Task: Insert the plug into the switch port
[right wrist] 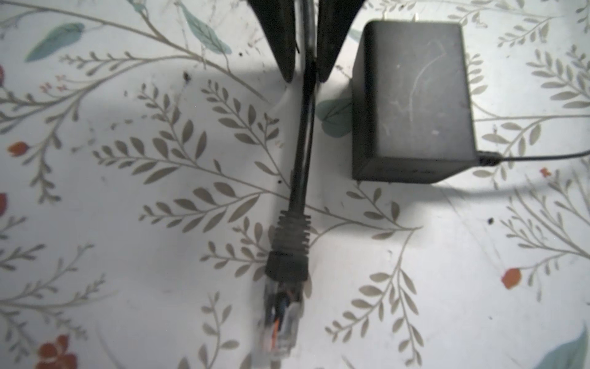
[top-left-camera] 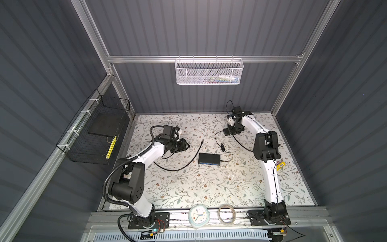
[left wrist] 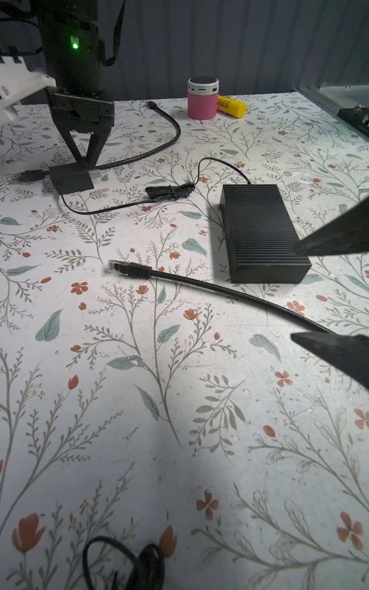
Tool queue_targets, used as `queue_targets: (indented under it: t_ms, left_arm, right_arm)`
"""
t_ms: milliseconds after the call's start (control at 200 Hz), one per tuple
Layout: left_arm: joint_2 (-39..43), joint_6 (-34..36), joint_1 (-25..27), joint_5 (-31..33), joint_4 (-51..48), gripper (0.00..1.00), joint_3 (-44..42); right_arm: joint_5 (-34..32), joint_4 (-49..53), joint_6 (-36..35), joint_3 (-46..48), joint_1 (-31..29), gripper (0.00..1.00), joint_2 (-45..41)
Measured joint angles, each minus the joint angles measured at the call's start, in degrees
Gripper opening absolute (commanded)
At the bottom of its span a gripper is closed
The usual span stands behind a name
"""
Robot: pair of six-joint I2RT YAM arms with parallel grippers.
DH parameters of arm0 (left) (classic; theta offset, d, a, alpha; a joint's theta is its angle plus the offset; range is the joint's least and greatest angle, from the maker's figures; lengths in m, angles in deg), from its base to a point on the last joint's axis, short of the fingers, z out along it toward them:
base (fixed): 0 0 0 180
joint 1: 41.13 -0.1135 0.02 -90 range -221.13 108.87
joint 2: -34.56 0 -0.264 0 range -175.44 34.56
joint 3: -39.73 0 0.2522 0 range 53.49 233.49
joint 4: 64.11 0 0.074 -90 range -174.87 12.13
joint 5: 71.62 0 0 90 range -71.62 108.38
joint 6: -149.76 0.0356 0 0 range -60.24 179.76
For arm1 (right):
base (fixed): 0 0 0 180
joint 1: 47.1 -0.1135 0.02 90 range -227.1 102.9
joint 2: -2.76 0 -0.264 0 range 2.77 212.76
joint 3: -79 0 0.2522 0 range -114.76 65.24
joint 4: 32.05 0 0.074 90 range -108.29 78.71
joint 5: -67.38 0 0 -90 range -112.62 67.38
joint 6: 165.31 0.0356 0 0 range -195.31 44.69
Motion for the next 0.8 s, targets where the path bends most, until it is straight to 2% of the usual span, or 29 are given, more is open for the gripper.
queue_targets:
  t_ms: [115, 420, 625, 800]
  left_arm:
    - [0.0, 0.0, 0.0, 0.0, 0.0, 0.4, -0.1]
    - [0.3, 0.0, 0.0, 0.0, 0.3, 0.4, -0.9]
    - [1.7, -0.1, 0.0, -0.4, 1.7, 0.4, -2.5]
    - [2.9, -0.4, 0.0, -1.5, 3.4, 0.4, -3.5]
  right_arm:
    - [-0.3, -0.4, -0.7, 0.1, -0.4, 0.0, 0.0]
    - [2.0, -0.7, -2.1, 2.5, -0.5, 0.0, -1.9]
    - [5.3, -4.3, -1.8, 19.3, -0.7, 0.0, -17.0]
    - [6.3, -7.8, -1.3, 26.9, -1.2, 0.0, -27.5]
